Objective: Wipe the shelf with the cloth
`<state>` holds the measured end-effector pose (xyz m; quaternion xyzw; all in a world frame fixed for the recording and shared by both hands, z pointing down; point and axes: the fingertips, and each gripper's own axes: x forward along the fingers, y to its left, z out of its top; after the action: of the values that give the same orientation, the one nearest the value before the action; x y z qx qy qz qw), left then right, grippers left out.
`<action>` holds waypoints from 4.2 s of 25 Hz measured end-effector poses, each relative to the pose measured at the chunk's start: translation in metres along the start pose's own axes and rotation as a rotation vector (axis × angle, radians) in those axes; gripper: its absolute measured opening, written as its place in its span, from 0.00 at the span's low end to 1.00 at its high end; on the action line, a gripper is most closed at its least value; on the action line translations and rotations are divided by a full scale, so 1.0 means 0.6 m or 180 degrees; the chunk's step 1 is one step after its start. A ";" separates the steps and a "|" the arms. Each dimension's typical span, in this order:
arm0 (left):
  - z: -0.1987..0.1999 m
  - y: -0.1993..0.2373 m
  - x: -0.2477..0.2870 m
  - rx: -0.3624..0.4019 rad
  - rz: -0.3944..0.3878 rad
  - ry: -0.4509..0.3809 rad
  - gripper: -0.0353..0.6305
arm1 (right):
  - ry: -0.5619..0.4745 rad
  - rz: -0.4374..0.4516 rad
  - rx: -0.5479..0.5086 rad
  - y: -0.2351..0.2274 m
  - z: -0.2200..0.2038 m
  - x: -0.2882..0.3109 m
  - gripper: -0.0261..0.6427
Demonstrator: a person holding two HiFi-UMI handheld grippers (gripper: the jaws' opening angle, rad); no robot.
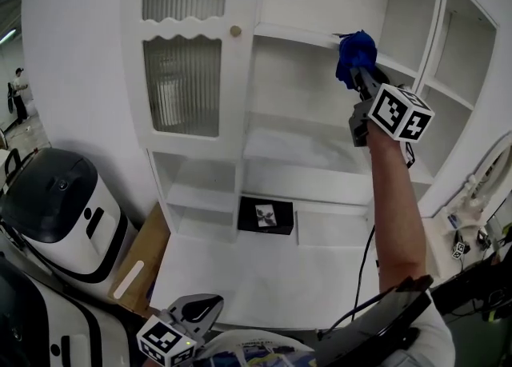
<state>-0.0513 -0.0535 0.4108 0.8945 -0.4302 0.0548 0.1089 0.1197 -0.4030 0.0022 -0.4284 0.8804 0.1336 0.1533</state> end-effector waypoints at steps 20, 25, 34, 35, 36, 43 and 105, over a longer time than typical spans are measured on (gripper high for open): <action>-0.036 0.025 -0.103 -0.0026 0.0302 -0.0082 0.06 | 0.0233 0.0550 -0.0083 0.221 -0.039 0.140 0.14; -0.044 0.034 -0.130 -0.0102 0.0393 -0.0099 0.06 | 0.0342 0.0550 -0.0068 0.242 -0.070 0.154 0.14; -0.052 0.039 -0.163 -0.0123 0.0291 -0.0051 0.06 | 0.0468 0.0451 0.0043 0.236 -0.115 0.140 0.14; -0.053 0.038 -0.165 -0.0112 0.0264 -0.0042 0.06 | 0.0466 0.0463 0.0050 0.239 -0.115 0.132 0.14; -0.053 0.038 -0.167 -0.0102 0.0238 -0.0031 0.06 | 0.0467 0.0473 0.0039 0.242 -0.116 0.124 0.14; -0.059 0.026 -0.162 -0.0030 -0.0009 0.0060 0.06 | 0.0691 0.0422 -0.0099 0.228 -0.155 0.046 0.14; 0.120 0.011 0.135 0.0281 -0.1072 -0.0076 0.06 | 0.4081 0.0281 -0.2318 -0.195 -0.581 0.079 0.14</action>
<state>-0.0057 -0.1364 0.3573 0.9584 -0.2727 0.0439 0.0721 0.1309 -0.6348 0.2917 -0.4103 0.7135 0.1468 -0.5486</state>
